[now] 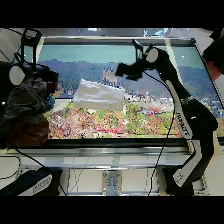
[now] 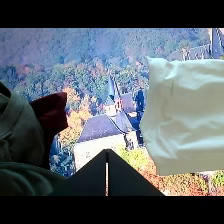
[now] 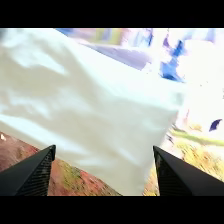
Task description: Fold the shirts.
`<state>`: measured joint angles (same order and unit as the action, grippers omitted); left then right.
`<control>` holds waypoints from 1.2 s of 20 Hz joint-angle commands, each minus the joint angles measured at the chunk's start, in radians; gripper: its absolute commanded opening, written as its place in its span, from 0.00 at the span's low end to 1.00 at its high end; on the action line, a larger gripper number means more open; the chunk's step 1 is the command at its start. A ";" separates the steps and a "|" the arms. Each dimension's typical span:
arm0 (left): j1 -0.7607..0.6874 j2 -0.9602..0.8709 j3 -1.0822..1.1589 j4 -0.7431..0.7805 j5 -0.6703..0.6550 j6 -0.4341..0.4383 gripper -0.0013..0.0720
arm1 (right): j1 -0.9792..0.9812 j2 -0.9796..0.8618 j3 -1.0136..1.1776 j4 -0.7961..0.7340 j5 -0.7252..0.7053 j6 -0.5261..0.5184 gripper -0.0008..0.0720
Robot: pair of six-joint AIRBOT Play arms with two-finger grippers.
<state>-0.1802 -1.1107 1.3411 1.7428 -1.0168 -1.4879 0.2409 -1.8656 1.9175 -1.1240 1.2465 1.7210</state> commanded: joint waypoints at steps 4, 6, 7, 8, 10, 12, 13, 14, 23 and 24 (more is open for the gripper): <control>0.002 -0.023 -0.020 0.000 0.006 0.000 0.04 | -0.142 -0.134 -0.211 0.353 0.013 -0.095 0.87; 0.002 -0.023 -0.020 0.000 0.006 0.000 0.04 | -0.130 -0.174 -0.211 0.427 -0.051 -0.119 0.87; 0.002 -0.023 -0.020 0.000 0.006 0.000 0.04 | -0.119 -0.188 -0.211 0.457 -0.079 -0.131 0.87; 0.002 -0.023 -0.020 0.000 0.006 0.000 0.04 | -0.108 -0.200 -0.211 0.481 -0.098 -0.147 0.87; 0.002 -0.023 -0.020 0.000 0.006 -0.001 0.04 | -0.082 -0.224 -0.210 0.530 -0.115 -0.170 0.87; 0.002 -0.023 -0.020 0.000 0.005 -0.001 0.04 | -0.049 -0.241 -0.211 0.560 -0.114 -0.172 0.86; 0.002 -0.023 -0.020 0.000 0.005 -0.001 0.04 | -0.028 -0.245 -0.211 0.569 -0.115 -0.187 0.73; 0.002 -0.023 -0.020 0.000 0.005 -0.010 0.04 | -0.009 -0.245 -0.210 0.577 -0.119 -0.198 0.53; 0.002 -0.022 -0.020 0.000 0.005 -0.024 0.04 | -0.153 -0.093 0.169 0.369 0.144 -0.207 0.03; 0.002 -0.022 -0.020 0.000 0.005 -0.024 0.04 | -0.208 -0.039 0.167 0.295 0.198 -0.184 0.03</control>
<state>-0.1791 -1.1328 1.3212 1.7428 -1.0119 -1.5108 0.1318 -1.9942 1.9984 -0.6415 1.2999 1.4788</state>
